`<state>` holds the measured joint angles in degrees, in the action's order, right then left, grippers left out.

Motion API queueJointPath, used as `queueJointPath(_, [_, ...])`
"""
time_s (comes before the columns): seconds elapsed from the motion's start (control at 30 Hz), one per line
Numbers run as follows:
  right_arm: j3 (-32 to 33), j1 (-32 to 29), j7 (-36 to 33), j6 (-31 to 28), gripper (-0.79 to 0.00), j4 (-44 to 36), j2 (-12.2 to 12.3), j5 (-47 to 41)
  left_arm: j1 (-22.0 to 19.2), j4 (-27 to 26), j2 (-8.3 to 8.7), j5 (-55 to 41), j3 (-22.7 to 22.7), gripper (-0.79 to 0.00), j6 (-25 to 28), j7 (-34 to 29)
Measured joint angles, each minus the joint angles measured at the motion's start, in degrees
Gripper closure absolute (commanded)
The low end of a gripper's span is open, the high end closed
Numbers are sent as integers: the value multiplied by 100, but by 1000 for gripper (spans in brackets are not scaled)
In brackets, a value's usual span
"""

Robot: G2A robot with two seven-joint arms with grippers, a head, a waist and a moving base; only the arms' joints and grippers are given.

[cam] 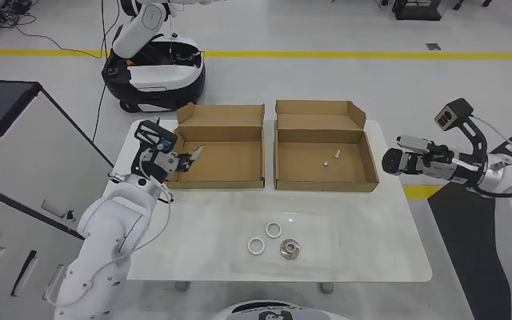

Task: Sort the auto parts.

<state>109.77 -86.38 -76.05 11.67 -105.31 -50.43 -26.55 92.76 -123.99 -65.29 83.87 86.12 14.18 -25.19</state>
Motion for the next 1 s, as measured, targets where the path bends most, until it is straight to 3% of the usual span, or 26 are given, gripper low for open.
queueJointPath(0.27, [0,0,0,0,-785,0,0,0,-592,-142,34,-681,-48,-785,946,-747])
queueJointPath(0.5, [0,0,0,0,-785,0,0,0,-1050,112,75,-944,-198,-785,1646,-1150])
queueJointPath(0.63, [0,0,0,0,-785,0,0,0,-1340,168,35,-907,-676,-785,1451,-1316])
queueJointPath(1.0, [0,0,0,0,-785,0,0,0,-2267,444,-229,-390,-2585,-785,317,-2019])
